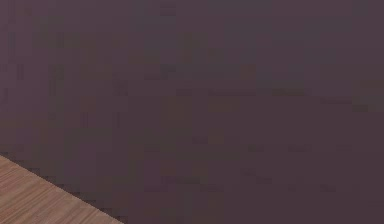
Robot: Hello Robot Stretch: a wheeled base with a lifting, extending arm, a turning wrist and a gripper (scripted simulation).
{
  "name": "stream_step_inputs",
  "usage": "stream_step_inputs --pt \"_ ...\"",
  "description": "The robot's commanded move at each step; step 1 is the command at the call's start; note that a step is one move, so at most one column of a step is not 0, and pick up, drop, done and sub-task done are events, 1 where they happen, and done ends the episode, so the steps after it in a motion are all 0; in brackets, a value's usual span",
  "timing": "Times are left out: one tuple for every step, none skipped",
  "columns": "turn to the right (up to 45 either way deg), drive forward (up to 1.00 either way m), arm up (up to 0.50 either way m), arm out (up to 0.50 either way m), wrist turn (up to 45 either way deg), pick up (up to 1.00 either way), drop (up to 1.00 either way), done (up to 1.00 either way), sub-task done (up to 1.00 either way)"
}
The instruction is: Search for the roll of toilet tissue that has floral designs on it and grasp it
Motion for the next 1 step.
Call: stream_step_inputs --pt "0.0 0.00 -0.30 0.00 0.0 0.00 0.00 0.00 0.00"
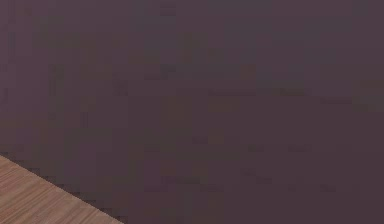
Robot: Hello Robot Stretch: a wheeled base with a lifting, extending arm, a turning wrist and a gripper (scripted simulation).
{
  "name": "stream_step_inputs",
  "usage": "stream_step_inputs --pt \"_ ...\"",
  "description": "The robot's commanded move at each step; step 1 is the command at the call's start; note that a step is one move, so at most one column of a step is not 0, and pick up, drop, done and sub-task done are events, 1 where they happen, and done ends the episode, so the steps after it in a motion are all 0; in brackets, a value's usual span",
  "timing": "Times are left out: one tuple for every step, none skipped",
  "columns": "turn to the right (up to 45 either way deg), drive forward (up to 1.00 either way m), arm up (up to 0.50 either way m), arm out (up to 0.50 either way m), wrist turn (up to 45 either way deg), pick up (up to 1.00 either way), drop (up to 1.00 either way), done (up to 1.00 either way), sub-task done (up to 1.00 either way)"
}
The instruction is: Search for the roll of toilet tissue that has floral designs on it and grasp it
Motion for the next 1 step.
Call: stream_step_inputs --pt "0.0 0.00 0.00 0.00 0.0 1.00 0.00 0.00 0.00"
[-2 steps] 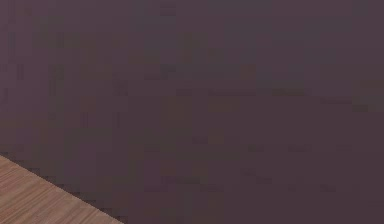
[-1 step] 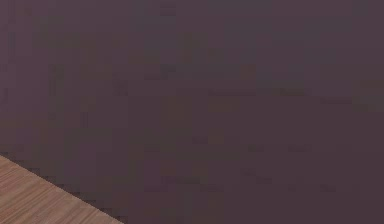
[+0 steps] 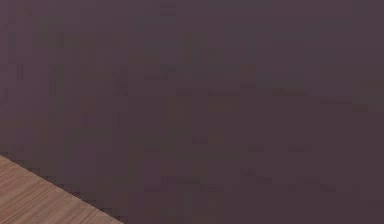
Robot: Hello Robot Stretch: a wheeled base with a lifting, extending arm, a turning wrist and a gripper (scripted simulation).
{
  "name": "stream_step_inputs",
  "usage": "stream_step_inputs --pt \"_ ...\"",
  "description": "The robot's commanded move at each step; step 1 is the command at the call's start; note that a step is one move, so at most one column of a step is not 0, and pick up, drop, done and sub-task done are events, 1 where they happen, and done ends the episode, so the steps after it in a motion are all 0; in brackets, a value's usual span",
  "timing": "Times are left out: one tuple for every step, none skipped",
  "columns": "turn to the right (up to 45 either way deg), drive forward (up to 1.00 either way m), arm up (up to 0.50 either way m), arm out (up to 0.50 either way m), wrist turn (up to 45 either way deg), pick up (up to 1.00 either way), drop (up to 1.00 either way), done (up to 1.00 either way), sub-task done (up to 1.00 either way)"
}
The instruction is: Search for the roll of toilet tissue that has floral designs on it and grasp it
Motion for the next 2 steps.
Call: stream_step_inputs --pt "0.0 0.00 0.10 0.00 0.0 0.00 0.00 0.00 0.00" --pt "0.0 0.00 0.00 0.00 0.0 0.00 0.00 1.00 0.00"
